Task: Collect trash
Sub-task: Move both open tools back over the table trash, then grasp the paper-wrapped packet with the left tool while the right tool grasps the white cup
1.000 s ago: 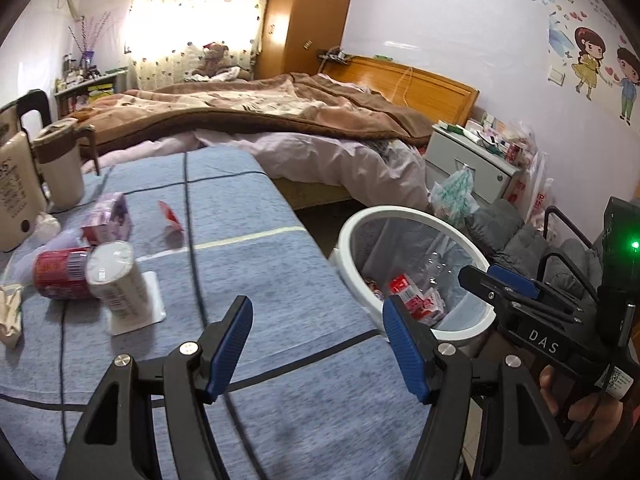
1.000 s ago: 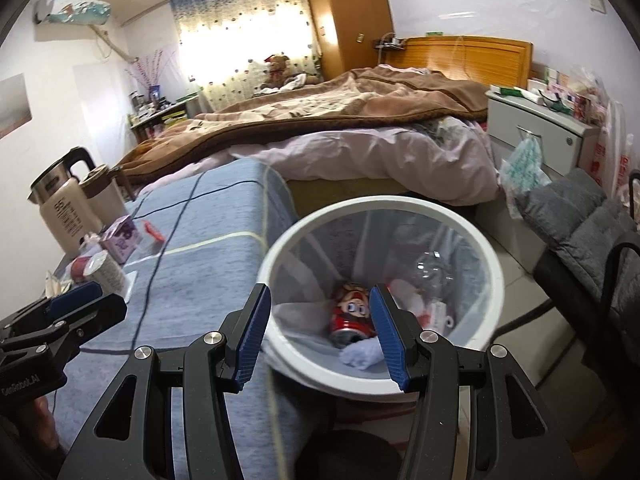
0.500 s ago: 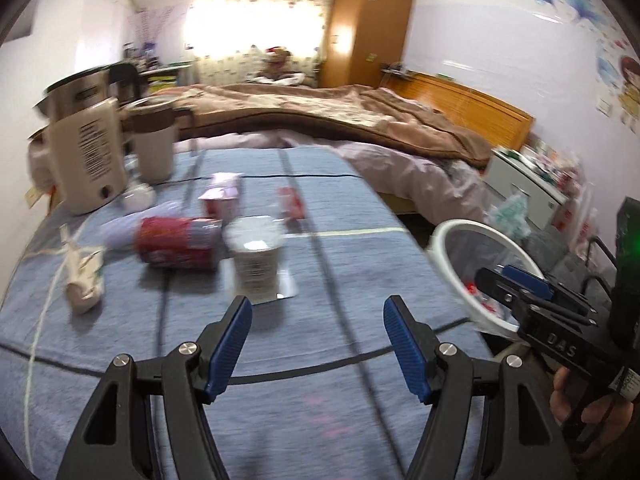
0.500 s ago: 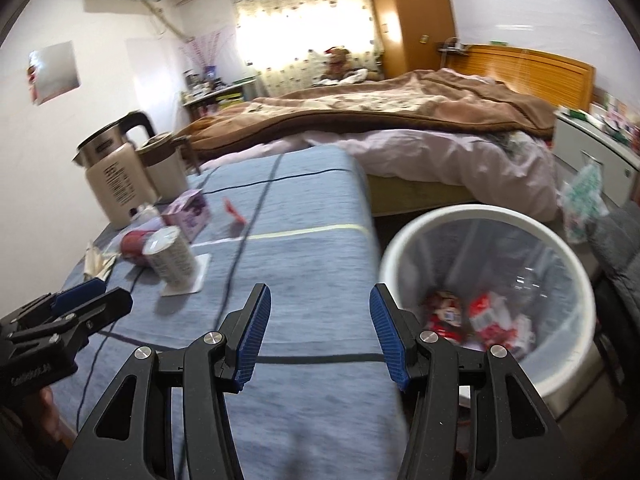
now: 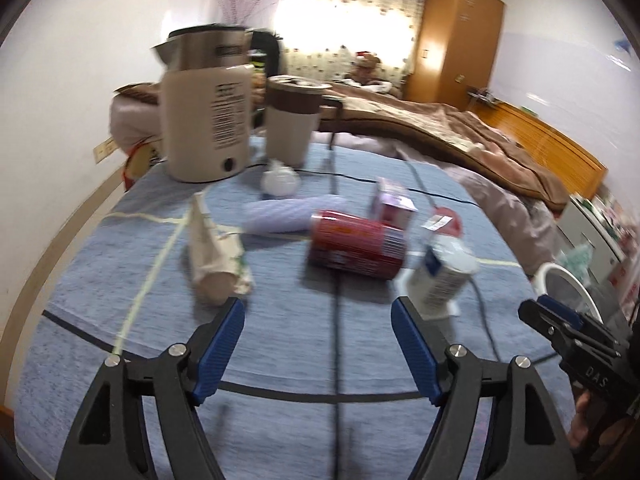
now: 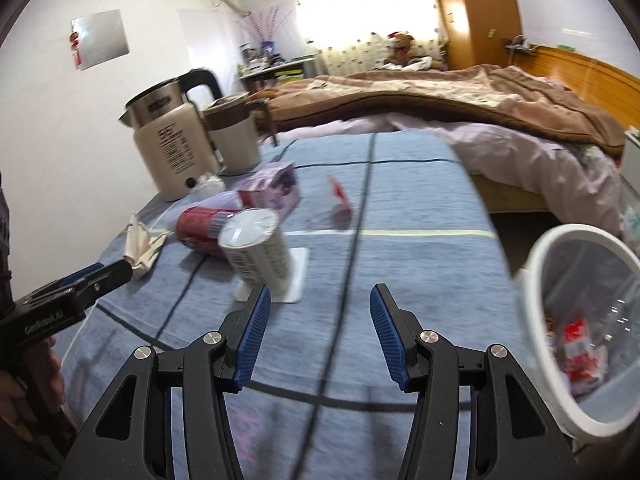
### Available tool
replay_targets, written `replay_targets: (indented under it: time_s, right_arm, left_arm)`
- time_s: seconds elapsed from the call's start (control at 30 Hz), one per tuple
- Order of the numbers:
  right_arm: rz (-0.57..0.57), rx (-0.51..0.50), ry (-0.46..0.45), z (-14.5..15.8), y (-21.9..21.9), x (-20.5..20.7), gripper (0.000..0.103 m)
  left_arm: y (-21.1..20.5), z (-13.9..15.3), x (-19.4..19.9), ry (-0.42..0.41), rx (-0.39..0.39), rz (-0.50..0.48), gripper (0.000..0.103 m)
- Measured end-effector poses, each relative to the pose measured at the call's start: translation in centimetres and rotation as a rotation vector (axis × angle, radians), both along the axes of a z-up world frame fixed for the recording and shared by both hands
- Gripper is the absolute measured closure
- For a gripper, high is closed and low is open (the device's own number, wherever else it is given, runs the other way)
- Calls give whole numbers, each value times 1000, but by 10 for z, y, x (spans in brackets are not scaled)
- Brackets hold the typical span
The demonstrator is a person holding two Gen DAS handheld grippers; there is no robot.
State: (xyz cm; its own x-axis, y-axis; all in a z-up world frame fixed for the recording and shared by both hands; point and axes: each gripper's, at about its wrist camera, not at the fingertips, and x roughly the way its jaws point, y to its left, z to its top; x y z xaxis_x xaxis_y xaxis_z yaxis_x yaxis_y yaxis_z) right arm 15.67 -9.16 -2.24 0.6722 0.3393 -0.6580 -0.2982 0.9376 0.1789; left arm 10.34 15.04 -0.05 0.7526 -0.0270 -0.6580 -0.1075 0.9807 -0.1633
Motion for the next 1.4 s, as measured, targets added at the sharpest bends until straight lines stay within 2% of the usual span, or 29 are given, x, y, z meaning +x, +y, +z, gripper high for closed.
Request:
replay_targets:
  time_s: [0.1, 0.23, 0.33, 0.43, 0.57, 0.67, 0.77, 0.87, 1.07, 1.17, 1.4]
  right_arm:
    - [33, -19, 10, -5, 17, 7, 42]
    - [69, -42, 36, -13, 36, 17, 42]
    - [77, -57, 37, -16, 46, 24, 41]
    - [72, -87, 53, -20, 54, 34, 41]
    - [58, -79, 64, -24, 58, 43, 41]
    - [36, -76, 80, -27, 61, 50, 41]
    - [29, -77, 89, -29, 62, 53, 41]
    - [26, -83, 89, -31, 63, 55, 41]
    - [17, -66, 94, -32, 62, 56, 42]
    - [18, -64, 91, -31, 62, 55, 54]
    - [16, -65, 75, -29, 63, 53, 55]
  left_arm:
    - [20, -5, 5, 18, -11, 40, 25]
    - [37, -14, 15, 45, -40, 65, 24]
    - [47, -17, 16, 44, -26, 107, 24]
    - [54, -21, 23, 66, -39, 102, 24]
    - [58, -27, 37, 96, -6, 94, 24]
    - [63, -34, 48, 124, -48, 83, 24]
    - [64, -39, 57, 135, -39, 94, 24]
    - [66, -40, 59, 133, -61, 94, 24]
    - [66, -46, 66, 154, -47, 100, 37]
    - [67, -45, 68, 149, -42, 105, 47]
    - [65, -44, 64, 144, -49, 102, 53]
